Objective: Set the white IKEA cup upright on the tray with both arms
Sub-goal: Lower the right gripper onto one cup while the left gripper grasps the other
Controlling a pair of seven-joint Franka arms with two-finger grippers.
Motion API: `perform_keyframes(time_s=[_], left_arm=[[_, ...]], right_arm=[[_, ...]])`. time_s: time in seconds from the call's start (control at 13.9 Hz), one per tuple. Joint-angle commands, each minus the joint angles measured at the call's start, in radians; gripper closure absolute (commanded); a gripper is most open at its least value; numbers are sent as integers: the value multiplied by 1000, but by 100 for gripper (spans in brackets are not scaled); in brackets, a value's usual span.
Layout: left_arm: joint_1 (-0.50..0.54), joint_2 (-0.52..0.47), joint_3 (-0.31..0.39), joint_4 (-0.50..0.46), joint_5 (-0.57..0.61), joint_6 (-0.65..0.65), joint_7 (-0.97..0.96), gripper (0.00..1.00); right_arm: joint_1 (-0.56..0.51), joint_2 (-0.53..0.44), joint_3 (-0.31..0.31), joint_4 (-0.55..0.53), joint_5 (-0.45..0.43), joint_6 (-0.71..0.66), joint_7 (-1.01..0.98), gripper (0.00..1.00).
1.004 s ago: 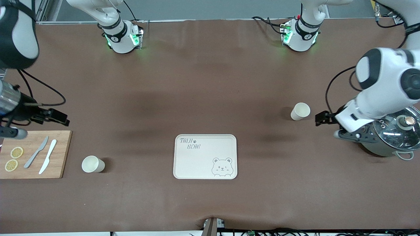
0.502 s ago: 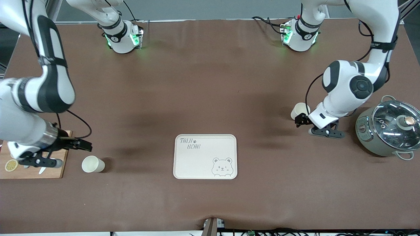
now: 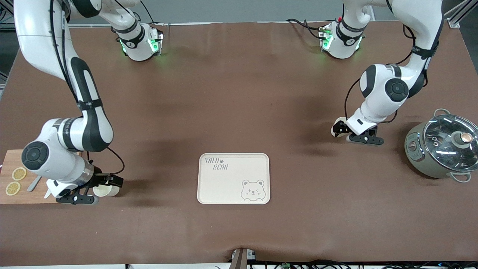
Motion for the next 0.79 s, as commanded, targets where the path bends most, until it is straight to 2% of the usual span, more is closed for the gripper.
perform_keyframes(time_s=[0.0,0.29,0.36,0.43,0.72], left_arm=[[15,-99,-7,-45,27,-61,3,0],[49,-169,-7,-108,46,-72,16,0],[50,-169,-7,-117,64,-69,18,0],[52,-166,-7,-125,78,-65,18,0],[81,-140,-8,-156,86,23,29,0]], right_arm=[[-21,35,3,20,-3,27,-38,0],[-30,69,4,14,4,59,-40,0],[-26,75,3,14,1,58,-40,7],[-23,76,3,13,1,58,-40,19],[-17,76,3,11,-2,55,-43,71]])
